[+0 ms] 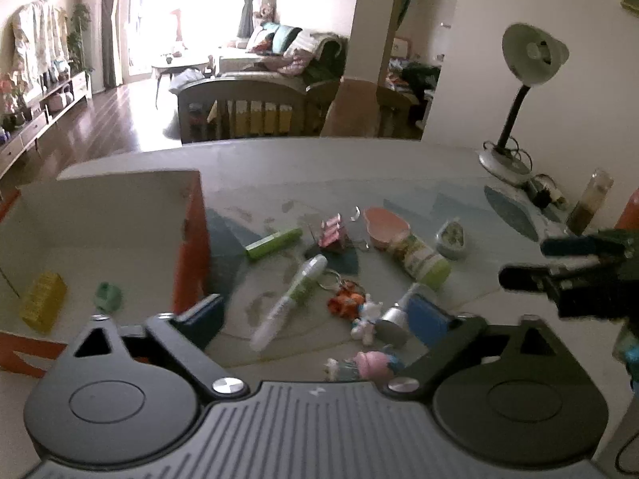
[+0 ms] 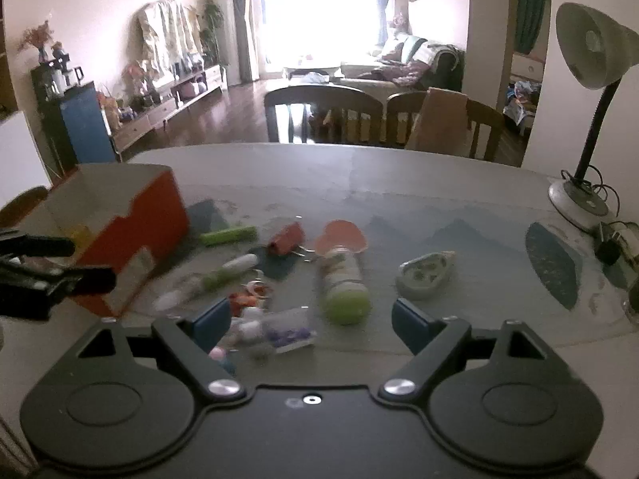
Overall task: Organize rigid objects
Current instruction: 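Withdraw both grippers from the cardboard box back toward the table items, then grasp the pink pig figurine with the left gripper while the right gripper grasps the green-capped jar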
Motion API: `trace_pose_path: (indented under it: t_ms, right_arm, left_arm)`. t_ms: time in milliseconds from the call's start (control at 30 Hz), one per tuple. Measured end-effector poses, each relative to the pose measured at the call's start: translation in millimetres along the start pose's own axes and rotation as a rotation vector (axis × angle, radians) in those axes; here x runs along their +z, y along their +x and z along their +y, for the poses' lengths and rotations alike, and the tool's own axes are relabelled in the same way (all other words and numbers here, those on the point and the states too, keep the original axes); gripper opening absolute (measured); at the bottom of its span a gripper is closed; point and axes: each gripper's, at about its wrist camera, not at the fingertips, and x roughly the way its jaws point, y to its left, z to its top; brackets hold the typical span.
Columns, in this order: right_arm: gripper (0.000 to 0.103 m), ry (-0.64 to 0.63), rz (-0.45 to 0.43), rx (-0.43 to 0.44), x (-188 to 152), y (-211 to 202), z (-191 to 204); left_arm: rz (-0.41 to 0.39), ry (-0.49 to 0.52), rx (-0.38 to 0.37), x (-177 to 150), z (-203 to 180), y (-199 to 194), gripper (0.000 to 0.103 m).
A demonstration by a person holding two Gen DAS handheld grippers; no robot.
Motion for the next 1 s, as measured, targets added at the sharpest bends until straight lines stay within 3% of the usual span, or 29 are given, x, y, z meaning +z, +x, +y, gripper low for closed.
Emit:
trace_pose_path:
  t_ms: [300, 533, 1000]
  right_arm:
    - [0.087, -0.019, 0.058, 0.004, 6, 43, -28]
    - [0.085, -0.023, 0.106, -0.003, 10, 79, -38]
    - [0.077, -0.051, 0.19, 0.004, 21, 141, -36]
  left_arm:
    - [0.08, 0.016, -0.035, -25, -25, 41, 0.103]
    - [0.169, 0.006, 0.029, -42, -36, 75, 0.103]
    - [0.214, -0.001, 0.073, -58, -46, 106, 0.103]
